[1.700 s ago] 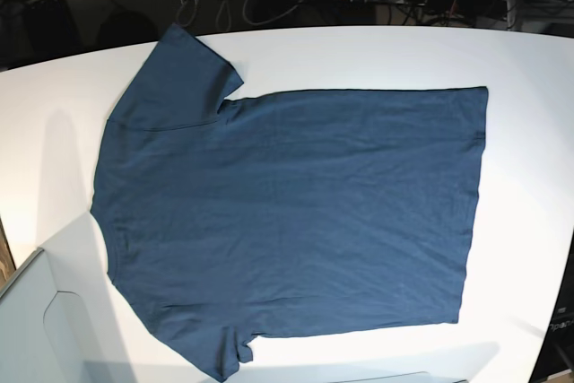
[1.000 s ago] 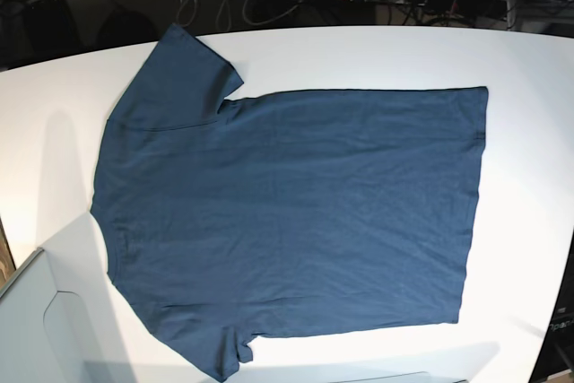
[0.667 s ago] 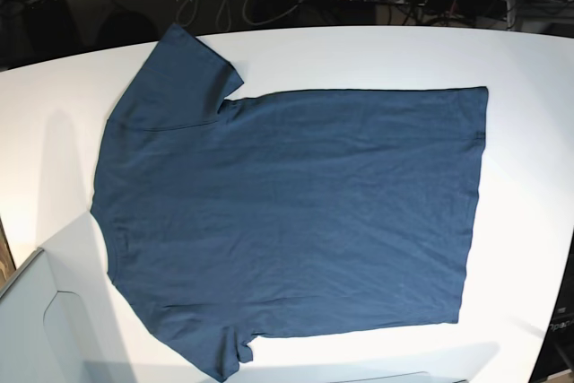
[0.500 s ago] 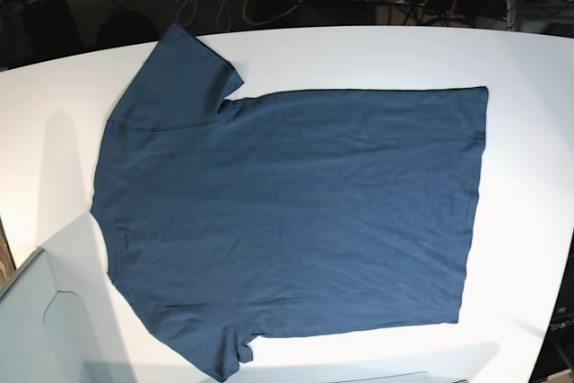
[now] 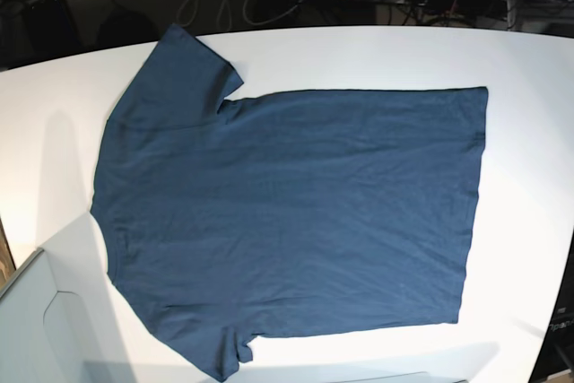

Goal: Fold the T-shirt properly
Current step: 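Move both grippers down to the shoulder corners of the blue T-shirt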

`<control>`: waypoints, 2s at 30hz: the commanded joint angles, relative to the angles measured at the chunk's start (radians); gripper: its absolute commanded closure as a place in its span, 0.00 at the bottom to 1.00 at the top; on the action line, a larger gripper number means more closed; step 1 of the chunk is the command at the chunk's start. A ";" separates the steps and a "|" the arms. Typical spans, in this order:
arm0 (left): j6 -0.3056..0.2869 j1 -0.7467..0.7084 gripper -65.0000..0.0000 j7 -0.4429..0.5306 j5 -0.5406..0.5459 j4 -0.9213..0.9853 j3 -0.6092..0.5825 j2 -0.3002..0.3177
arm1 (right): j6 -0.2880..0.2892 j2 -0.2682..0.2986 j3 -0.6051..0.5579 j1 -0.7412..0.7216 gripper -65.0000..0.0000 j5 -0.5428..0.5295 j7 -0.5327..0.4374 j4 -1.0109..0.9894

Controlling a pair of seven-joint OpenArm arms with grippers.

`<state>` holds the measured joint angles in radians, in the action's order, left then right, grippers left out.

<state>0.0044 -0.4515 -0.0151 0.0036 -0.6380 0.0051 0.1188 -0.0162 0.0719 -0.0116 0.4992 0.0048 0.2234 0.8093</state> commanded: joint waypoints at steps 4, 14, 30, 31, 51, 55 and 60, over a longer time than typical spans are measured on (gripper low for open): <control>-0.004 -0.106 1.00 0.005 0.003 -0.151 0.002 0.020 | 0.012 0.021 0.000 0.140 1.00 -0.002 -0.003 0.215; -0.004 -0.402 1.00 0.004 0.003 -0.681 0.032 0.063 | 0.012 0.099 0.000 0.411 1.00 0.053 0.113 0.789; -0.004 -0.576 0.89 0.004 0.003 -1.236 0.258 0.057 | 0.017 0.104 -0.009 0.507 1.00 0.235 0.296 1.317; -0.004 -0.576 0.83 0.004 0.003 -1.255 0.267 0.057 | 0.017 0.104 -0.012 0.500 1.00 0.235 0.296 1.317; -0.007 -0.341 0.59 -0.273 0.385 -1.331 0.583 0.060 | 0.019 0.101 -0.014 0.390 0.29 0.235 0.294 1.320; -0.007 -0.234 0.53 -0.355 0.379 -1.327 0.632 0.060 | 0.019 0.099 -0.014 0.375 0.29 0.235 0.294 1.318; -0.007 -0.126 0.53 -0.368 0.379 -1.190 0.640 0.061 | 0.019 0.102 -0.014 0.375 0.29 0.235 0.294 1.317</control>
<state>-0.0078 -0.5755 -0.4007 0.3786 -1.8107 0.6380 0.1692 -0.0013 0.1688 -0.0257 0.8635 0.2359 0.5327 2.1101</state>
